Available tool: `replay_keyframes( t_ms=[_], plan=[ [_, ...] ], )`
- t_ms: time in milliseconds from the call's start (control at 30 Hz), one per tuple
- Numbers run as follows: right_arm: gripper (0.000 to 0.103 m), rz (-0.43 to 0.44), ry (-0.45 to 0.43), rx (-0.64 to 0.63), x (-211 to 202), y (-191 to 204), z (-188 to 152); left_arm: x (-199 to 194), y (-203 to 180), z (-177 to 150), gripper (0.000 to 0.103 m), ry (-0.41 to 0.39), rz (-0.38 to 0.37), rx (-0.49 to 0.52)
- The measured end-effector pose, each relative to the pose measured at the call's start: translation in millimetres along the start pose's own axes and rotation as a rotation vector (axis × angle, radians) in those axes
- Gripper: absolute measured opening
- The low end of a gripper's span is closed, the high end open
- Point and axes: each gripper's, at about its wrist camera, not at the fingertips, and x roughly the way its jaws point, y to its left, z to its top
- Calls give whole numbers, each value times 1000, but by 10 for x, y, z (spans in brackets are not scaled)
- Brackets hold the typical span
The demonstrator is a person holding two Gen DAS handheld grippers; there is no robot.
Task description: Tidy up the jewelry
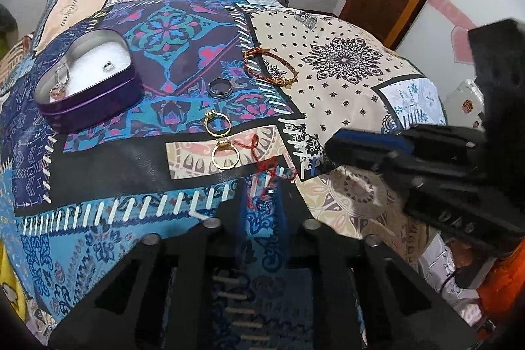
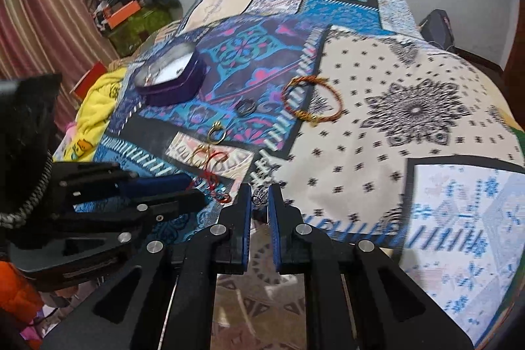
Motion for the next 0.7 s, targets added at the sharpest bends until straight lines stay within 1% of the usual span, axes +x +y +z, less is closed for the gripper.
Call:
replay_keyframes(
  t_ms=[67,200,300,567,700],
  plan=[
    [9,-4,-9,9,-38,-29,18,10,-19,4,7,-2,0,1],
    [9,-14,-32,20,-112,-57,66,-23,-33,19,6,-7,1,-9],
    [9,-19,-52,20,-184,-54,108,-110,-42,32,6,-30,3,-15],
    [9,-22,-116,2,-346,48,266,-536,-12,132,6,-138,20,-30],
    [9,-13,-147,-11,-403,130,362,-718,34,176,6,-187,43,-38]
  ],
)
